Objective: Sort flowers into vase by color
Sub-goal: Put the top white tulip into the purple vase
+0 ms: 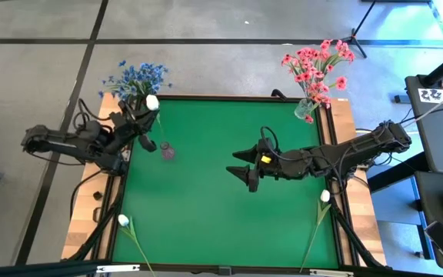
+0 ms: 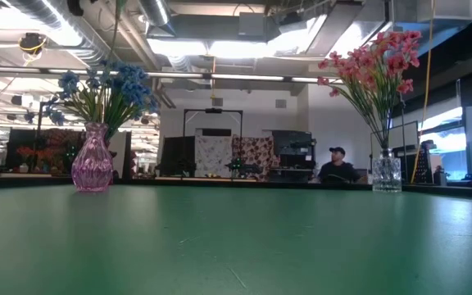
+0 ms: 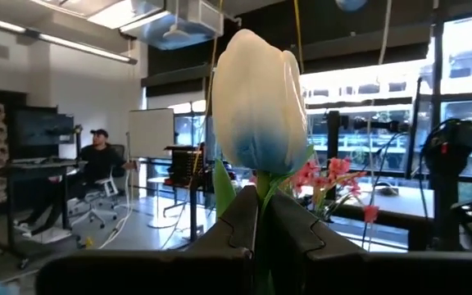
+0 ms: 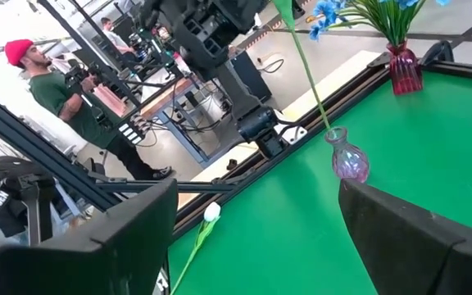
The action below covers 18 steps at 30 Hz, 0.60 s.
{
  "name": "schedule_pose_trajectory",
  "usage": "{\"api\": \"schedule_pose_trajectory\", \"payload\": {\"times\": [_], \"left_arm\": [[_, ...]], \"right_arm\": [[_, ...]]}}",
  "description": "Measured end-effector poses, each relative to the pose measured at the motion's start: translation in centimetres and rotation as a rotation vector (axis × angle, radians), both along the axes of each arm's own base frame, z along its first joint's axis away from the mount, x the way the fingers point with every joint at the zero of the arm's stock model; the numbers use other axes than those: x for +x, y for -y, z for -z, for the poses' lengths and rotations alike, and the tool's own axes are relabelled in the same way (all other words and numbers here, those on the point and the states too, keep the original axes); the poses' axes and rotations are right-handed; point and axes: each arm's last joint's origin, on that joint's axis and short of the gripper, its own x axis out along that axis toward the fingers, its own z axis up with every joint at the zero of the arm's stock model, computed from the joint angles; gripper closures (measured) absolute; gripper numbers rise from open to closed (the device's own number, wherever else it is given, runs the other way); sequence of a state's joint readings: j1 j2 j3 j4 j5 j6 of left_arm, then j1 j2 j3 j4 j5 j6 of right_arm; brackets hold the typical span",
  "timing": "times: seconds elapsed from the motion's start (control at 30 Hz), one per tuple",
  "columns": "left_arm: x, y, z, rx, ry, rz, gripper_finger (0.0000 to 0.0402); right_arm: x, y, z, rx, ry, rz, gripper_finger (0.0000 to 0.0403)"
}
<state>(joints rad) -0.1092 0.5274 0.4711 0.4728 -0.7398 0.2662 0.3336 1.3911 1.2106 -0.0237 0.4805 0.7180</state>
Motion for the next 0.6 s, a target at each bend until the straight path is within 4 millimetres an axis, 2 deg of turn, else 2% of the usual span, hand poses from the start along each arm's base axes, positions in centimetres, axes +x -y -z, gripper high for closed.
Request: {"api": "schedule_pose_trajectory", "payload": {"times": [0.4,0.6], "left_arm": [[0.4,-0.8,2.5,-0.102,-0.009,-0.09,0.039],[0.6,-1.0,4.8,-0.254,-0.069,-0.181,0.0358]], "right_arm": [[0.0,0.0,0.0,0.011,0.001,0.001,0.0066],[0.0,0.0,0.1,-0.013,-0.011,-0.017,0.0066]]}}
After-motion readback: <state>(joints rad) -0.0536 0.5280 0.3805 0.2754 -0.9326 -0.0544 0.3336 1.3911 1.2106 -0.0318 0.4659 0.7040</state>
